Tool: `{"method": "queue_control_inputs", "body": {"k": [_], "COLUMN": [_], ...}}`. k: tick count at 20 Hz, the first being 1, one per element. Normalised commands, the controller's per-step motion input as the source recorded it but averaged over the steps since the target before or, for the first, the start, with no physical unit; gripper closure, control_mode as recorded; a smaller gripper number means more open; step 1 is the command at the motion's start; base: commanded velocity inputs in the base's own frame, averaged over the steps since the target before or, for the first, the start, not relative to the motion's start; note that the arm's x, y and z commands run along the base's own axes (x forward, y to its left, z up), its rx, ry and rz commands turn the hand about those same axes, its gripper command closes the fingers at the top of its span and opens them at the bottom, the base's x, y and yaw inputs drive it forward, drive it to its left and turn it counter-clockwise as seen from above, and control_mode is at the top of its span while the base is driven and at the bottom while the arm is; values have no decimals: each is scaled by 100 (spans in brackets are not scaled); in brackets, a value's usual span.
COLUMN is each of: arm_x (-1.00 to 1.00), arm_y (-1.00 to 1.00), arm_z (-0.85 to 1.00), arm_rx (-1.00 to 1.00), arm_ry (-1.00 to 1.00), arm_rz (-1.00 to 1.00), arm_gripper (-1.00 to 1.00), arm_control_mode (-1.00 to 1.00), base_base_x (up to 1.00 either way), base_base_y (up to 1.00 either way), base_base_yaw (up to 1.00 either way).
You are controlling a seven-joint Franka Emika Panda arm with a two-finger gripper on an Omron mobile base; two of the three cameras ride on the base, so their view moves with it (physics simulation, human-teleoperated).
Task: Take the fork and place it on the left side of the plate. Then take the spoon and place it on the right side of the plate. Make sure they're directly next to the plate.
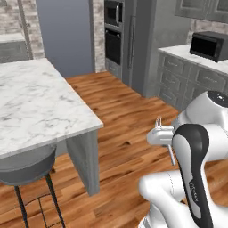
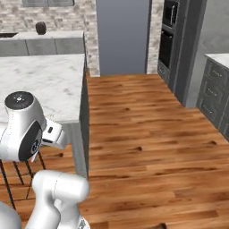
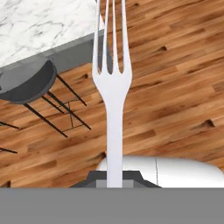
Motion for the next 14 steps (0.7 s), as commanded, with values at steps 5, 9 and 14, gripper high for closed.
{"method": "queue_control_inputs", "body": {"k": [5, 9, 14], "arm_x": [0, 0, 0], "arm_y": [0, 0, 0], "arm_z": [0, 0, 0], "arm_rx": [0, 0, 0], "arm_ry": [0, 0, 0], "arm_rz": [0, 0, 0], "arm_gripper": [100, 100, 100], "arm_control_mode": [100, 100, 100], "base_base_x": [-28, -26, -24], "base_base_y": [100, 100, 100], "base_base_yaw": [5, 5, 5]}}
